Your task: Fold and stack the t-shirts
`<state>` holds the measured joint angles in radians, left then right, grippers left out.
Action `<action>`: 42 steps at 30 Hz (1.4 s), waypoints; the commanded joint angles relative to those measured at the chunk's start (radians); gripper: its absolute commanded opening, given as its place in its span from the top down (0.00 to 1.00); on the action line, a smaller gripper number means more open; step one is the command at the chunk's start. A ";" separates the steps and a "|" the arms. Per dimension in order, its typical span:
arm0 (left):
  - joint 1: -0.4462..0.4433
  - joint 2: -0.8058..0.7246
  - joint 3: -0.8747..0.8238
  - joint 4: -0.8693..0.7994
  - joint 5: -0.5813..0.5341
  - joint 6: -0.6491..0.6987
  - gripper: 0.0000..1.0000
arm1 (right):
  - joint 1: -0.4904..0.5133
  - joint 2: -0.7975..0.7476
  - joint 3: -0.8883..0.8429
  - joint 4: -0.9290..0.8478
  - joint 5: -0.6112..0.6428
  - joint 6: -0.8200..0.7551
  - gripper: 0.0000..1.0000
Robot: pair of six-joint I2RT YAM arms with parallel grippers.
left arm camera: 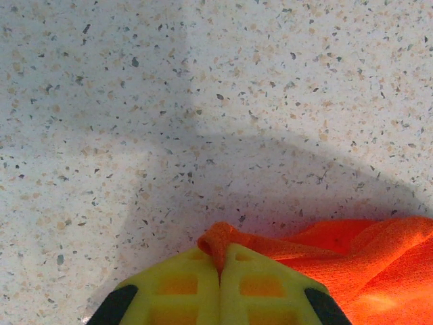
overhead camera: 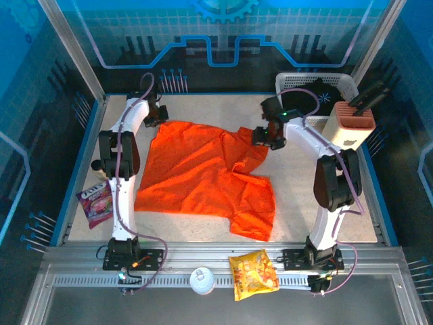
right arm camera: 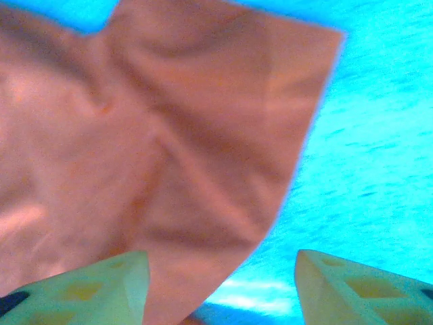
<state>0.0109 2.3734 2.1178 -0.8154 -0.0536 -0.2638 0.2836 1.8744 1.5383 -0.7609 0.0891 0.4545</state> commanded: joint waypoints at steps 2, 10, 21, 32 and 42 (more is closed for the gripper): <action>0.007 -0.040 -0.016 0.003 0.032 -0.018 1.00 | -0.074 0.128 0.110 -0.025 0.014 -0.044 0.45; 0.008 -0.044 -0.026 0.009 0.034 -0.013 1.00 | -0.135 0.326 0.268 -0.009 -0.009 -0.019 0.50; 0.008 -0.040 -0.032 0.013 0.024 -0.001 1.00 | -0.129 0.447 0.338 -0.008 -0.026 0.022 0.60; 0.009 -0.040 -0.036 0.018 0.025 0.005 1.00 | -0.104 0.388 0.289 0.071 0.037 -0.082 0.59; 0.015 -0.065 -0.057 0.038 0.031 0.003 1.00 | -0.114 0.325 0.329 0.053 0.078 -0.327 0.50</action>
<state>0.0151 2.3646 2.0716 -0.7872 -0.0433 -0.2630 0.1692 2.2498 1.8408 -0.6666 0.1730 0.2039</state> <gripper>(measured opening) 0.054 0.495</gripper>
